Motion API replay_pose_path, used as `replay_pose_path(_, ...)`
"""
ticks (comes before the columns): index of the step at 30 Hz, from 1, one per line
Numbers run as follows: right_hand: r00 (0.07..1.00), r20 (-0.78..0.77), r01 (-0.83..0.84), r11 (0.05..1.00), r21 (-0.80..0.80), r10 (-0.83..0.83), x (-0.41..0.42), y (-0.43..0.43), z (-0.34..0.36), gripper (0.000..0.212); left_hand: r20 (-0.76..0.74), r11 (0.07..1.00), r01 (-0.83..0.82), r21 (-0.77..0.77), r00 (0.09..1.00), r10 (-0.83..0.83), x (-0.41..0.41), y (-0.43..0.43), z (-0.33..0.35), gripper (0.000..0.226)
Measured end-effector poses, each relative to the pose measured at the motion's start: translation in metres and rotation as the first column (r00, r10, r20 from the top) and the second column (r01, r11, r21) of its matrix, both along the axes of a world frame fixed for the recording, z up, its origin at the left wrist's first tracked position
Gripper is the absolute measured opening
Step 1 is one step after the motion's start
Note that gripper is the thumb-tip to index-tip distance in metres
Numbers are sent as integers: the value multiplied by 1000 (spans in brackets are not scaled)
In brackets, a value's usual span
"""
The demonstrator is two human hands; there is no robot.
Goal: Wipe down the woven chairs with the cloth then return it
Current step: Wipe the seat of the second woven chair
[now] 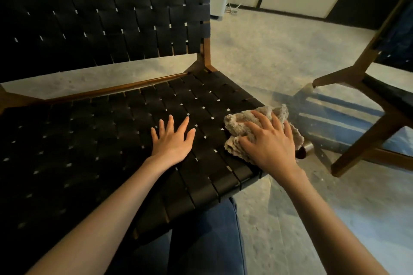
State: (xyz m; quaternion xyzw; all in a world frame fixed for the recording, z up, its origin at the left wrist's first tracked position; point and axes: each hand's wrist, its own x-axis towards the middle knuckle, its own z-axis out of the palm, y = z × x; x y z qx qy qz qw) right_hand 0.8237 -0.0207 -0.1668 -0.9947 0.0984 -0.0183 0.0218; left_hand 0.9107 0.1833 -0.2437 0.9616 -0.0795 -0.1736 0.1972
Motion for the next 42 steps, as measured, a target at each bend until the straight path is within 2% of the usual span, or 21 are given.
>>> replay_pose_path(3, 990, 73, 122, 992, -5, -122, -13, -4, 0, 47, 10, 1000, 11, 26, 1000, -11, -3, -1, 2, 55)
replay_pose_path(8, 974, 39, 227, 973, -41, -225, 8, -6, -4, 52, 7, 999, 18, 40, 1000, -18, 3, -4, 3, 54)
replay_pose_path(13, 978, -28, 199, 969, -148, -206, 41, -12, -10, 69, 67, 997, 45, -56, 997, -42, 11, -2, -2, 55)
replay_pose_path(19, 985, -18, 168, 972, -166, -173, 89, -16, -21, 72, 123, 995, 80, -64, 990, -72, 29, -8, -8, 53)
replay_pose_path(23, 989, -31, 139, 981, -138, -145, 133, -10, -33, 69, 158, 992, 102, -71, 983, -90, 46, -10, -16, 52)
replay_pose_path(27, 991, -44, 123, 984, -130, -130, 180, -3, -46, 68, 185, 999, 43, -27, 982, -38, 64, -11, -24, 50)
replay_pose_path(35, 997, -52, 49, 998, -44, -52, 263, 4, -65, 67, 235, 1000, 29, 6, 971, -29, 73, -12, -32, 49)
replay_pose_path(42, 997, -79, -1, 1000, 17, 2, 287, 4, -67, 64, 243, 1000, 21, 4, 970, -21, 74, -13, -35, 48)
